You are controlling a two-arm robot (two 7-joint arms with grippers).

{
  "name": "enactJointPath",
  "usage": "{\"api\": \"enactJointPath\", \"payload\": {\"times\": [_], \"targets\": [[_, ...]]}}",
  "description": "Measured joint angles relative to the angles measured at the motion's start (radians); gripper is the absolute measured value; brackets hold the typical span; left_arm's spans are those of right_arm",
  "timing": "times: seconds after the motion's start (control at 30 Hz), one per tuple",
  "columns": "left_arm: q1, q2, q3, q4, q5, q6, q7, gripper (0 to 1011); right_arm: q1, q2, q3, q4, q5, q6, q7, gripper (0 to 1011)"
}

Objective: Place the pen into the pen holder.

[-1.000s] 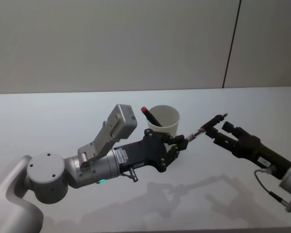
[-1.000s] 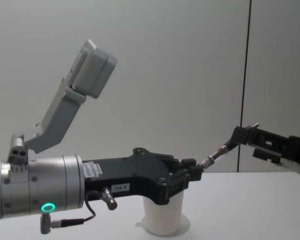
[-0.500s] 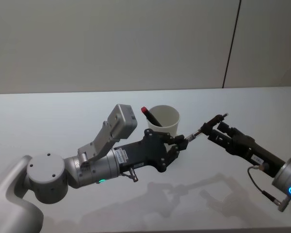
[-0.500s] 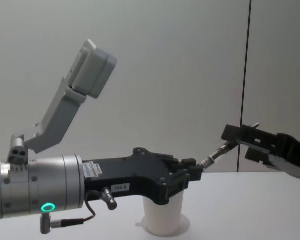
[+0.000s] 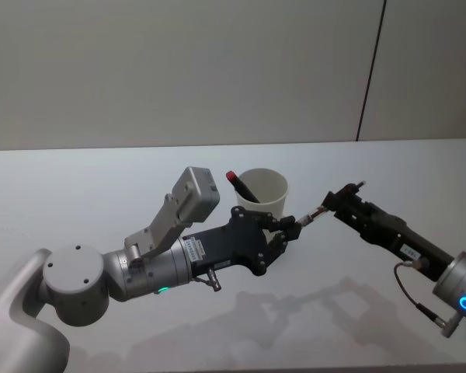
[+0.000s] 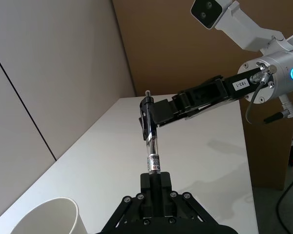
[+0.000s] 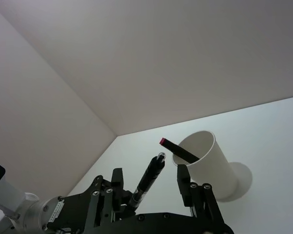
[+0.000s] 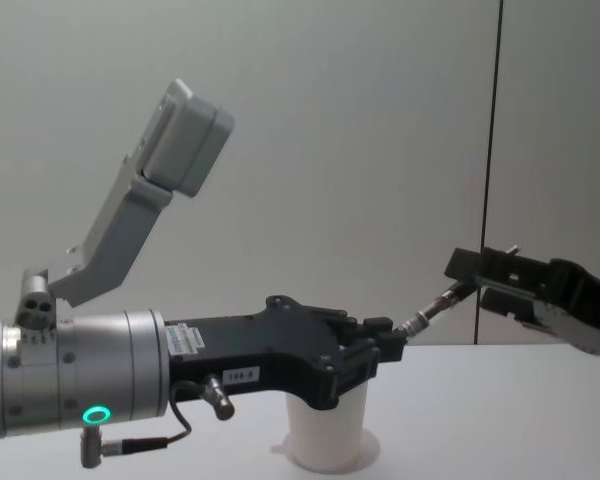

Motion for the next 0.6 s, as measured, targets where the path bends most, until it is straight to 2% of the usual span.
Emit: {"api": "enactJointPath", "payload": {"times": [0.03,0.13,0.17,0.27,0.33,0.37,0.43,0.47,0.6], "targets": [[0.000,0.000,0.000,0.000,0.000,0.000,0.000,127,0.000,0.000,0.000,0.000,0.004,-0.001,0.000,684],[0.000,0.000,0.000,0.000,0.000,0.000,0.000,127,0.000,0.000,-0.001,0.000,0.015,-0.004,0.000,628],[0.000,0.000,0.000,0.000,0.000,0.000,0.000,127,0.000,0.000,-0.001,0.000,0.025,-0.006,0.001,565],[0.000,0.000,0.000,0.000,0.000,0.000,0.000,127,0.000,0.001,-0.001,0.000,0.038,-0.009,0.005,503],[0.000,0.000,0.000,0.000,0.000,0.000,0.000,127,-0.001,0.001,-0.001,0.000,0.058,-0.013,0.011,396],[0.000,0.000,0.000,0.000,0.000,0.000,0.000,127,-0.001,0.002,-0.001,0.000,0.063,-0.014,0.012,387],[0.000,0.000,0.000,0.000,0.000,0.000,0.000,127,-0.001,0.002,-0.002,0.000,0.075,-0.016,0.016,301],[0.000,0.000,0.000,0.000,0.000,0.000,0.000,127,-0.001,0.002,-0.002,0.000,0.080,-0.017,0.017,301],[0.000,0.000,0.000,0.000,0.000,0.000,0.000,127,-0.001,0.003,-0.004,0.000,0.096,-0.020,0.020,164]]}}
